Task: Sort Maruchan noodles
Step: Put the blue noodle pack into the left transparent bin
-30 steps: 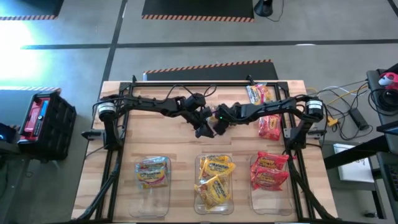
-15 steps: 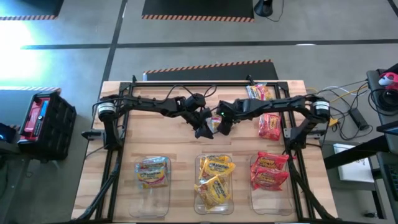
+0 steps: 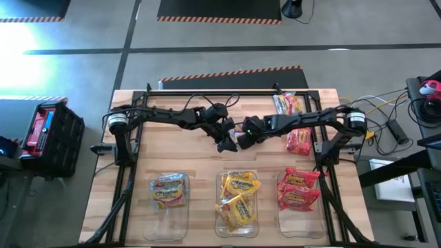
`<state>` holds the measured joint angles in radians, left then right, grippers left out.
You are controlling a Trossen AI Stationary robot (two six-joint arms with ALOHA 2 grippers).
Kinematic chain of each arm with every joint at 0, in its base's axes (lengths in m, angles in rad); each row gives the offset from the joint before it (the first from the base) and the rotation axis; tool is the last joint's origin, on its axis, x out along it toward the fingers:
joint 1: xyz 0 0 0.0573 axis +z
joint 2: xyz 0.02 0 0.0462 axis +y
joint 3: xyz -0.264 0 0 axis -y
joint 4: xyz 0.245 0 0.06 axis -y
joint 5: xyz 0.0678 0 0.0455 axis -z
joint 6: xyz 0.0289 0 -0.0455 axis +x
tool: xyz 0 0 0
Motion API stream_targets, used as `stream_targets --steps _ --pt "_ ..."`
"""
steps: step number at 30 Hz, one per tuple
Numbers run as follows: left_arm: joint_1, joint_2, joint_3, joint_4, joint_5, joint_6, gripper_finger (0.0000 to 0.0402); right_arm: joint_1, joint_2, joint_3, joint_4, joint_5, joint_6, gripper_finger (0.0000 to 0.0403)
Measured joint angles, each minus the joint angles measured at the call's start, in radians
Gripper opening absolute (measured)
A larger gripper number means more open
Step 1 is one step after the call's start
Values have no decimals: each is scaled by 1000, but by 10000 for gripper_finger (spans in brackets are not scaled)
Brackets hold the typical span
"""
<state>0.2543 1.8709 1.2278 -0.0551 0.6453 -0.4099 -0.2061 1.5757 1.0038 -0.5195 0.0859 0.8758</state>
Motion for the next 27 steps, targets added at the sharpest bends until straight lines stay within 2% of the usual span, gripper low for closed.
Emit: stream_targets --steps 4,12,18,24,27 --pt "0 0 0 0 0 0 139 19 0 -18 5 0 47 146" --pt "0 0 0 -1 0 2 139 24 -1 -61 43 75 57 146" --pt "1 0 0 -3 -2 5 139 25 -3 -108 47 84 54 146" --pt "22 -4 0 -6 -10 20 139 25 -5 -146 43 107 -87 146" --pt "46 -4 0 -6 -47 21 139 25 -4 -158 43 128 -147 146"
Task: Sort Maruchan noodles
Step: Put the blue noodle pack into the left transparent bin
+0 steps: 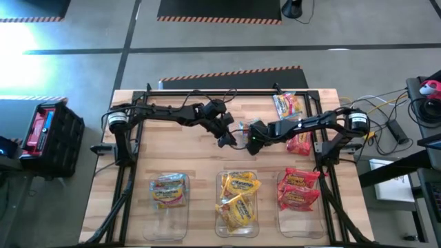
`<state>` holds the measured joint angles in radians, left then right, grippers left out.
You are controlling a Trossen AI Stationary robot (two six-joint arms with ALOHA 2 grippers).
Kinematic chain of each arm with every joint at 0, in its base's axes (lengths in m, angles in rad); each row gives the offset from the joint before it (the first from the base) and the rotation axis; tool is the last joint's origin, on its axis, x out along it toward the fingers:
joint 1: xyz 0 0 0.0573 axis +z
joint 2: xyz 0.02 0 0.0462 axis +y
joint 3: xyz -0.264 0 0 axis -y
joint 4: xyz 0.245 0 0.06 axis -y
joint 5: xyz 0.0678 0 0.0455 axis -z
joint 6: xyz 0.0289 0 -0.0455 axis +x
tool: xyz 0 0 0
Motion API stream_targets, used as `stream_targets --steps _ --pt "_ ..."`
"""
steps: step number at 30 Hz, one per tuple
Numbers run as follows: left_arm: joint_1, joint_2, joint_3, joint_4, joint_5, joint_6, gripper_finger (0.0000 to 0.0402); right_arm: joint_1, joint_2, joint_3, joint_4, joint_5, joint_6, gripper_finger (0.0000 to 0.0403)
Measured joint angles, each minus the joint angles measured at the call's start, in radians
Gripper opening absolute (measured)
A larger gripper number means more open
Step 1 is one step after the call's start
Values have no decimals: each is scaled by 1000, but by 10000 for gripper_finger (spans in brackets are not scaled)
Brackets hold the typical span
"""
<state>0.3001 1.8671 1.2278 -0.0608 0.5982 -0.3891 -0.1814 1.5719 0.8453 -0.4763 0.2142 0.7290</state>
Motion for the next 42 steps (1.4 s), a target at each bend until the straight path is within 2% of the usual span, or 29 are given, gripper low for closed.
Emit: stream_targets --steps 5,9,15,19,27,35,42 --pt "44 -1 0 18 -64 -5 139 0 1 -13 -4 71 -80 146" --pt "64 -1 0 44 -97 -13 139 0 1 -20 13 81 -199 146" --pt "83 18 0 101 -100 -53 139 0 3 -53 163 77 -449 146" --pt "92 48 0 104 -130 -116 139 0 3 -78 263 71 -557 146" --pt "128 71 -13 97 -219 -216 139 0 1 -130 326 77 -652 146" --pt "153 71 -75 105 -225 -275 139 0 0 -218 448 66 -670 146" --pt "153 71 -174 283 -208 -411 139 0 1 -224 479 54 -731 146"
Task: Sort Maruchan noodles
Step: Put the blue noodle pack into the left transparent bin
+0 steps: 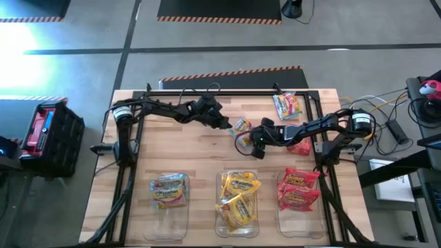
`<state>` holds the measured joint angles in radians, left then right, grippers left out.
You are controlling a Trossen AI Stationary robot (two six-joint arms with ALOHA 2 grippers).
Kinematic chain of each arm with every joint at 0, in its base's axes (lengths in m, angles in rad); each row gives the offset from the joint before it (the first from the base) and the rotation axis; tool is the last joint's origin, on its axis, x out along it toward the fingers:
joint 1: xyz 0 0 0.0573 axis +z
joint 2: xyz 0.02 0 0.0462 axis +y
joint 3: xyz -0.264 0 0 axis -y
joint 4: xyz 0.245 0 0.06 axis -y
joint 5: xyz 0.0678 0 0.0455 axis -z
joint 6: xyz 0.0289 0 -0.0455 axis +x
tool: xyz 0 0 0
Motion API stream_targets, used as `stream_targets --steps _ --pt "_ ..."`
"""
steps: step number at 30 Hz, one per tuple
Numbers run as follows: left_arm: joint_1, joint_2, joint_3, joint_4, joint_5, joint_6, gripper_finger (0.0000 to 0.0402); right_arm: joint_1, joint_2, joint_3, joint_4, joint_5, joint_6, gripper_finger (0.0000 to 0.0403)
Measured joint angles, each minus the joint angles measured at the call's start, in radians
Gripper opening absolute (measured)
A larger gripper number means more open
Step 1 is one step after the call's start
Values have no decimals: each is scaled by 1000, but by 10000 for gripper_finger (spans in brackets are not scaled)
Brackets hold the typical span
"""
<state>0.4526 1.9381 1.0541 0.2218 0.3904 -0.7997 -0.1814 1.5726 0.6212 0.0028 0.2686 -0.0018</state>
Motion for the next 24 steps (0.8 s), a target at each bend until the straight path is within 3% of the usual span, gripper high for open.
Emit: stream_targets --steps 18,24 --pt "0 4 -54 54 -52 -92 139 0 1 -2 43 -11 -113 146" --pt "-7 64 -54 143 25 -148 139 0 1 -1 67 -16 -116 146"
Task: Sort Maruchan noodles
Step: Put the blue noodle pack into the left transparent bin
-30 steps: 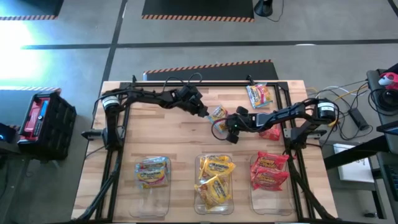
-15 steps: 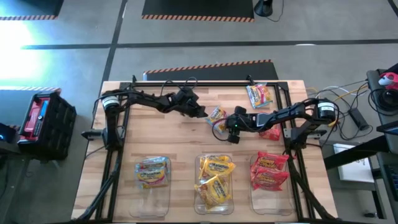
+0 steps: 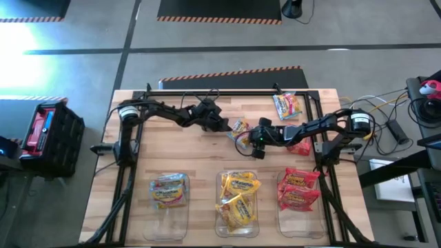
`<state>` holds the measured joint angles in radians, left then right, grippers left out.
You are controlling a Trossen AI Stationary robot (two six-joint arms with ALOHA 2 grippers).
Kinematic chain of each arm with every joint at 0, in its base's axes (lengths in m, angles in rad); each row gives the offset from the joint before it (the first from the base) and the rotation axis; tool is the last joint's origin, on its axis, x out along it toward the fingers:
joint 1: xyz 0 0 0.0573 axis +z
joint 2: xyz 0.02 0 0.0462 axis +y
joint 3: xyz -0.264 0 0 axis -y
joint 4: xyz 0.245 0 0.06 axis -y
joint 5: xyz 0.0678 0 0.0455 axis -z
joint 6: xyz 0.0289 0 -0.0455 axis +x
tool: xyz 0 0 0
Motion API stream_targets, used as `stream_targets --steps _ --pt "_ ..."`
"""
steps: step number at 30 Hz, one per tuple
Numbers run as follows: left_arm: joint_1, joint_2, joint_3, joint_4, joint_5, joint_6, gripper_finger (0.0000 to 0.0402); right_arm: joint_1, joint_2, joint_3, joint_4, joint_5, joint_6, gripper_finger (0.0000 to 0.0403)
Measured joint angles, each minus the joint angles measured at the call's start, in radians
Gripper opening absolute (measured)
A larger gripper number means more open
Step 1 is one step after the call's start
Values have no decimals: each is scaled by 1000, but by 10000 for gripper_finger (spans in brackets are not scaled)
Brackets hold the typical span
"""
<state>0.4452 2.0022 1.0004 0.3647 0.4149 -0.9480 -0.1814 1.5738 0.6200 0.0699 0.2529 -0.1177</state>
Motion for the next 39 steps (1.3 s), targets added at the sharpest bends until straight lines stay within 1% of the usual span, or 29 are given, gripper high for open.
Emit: stream_targets --steps 4,10,16,24,29,32,35,39 --pt "-3 35 1 88 58 -59 140 0 0 1 0 -2 1 146" --pt "-3 37 1 108 95 -55 140 0 0 1 -1 -14 0 146" --pt "-4 38 1 110 93 -49 140 0 1 0 10 -17 -14 146" --pt "-6 38 2 104 53 -56 140 0 1 19 12 -21 -50 146" --pt "-8 40 22 72 47 -60 140 0 2 22 12 -21 -49 146" --pt "-9 40 29 53 42 -47 140 0 1 24 3 -19 -23 146" --pt "-6 40 29 53 44 -38 140 0 -16 32 -34 -23 52 146" --pt "1 35 27 52 47 -32 140 2 -74 59 -160 -50 115 146"
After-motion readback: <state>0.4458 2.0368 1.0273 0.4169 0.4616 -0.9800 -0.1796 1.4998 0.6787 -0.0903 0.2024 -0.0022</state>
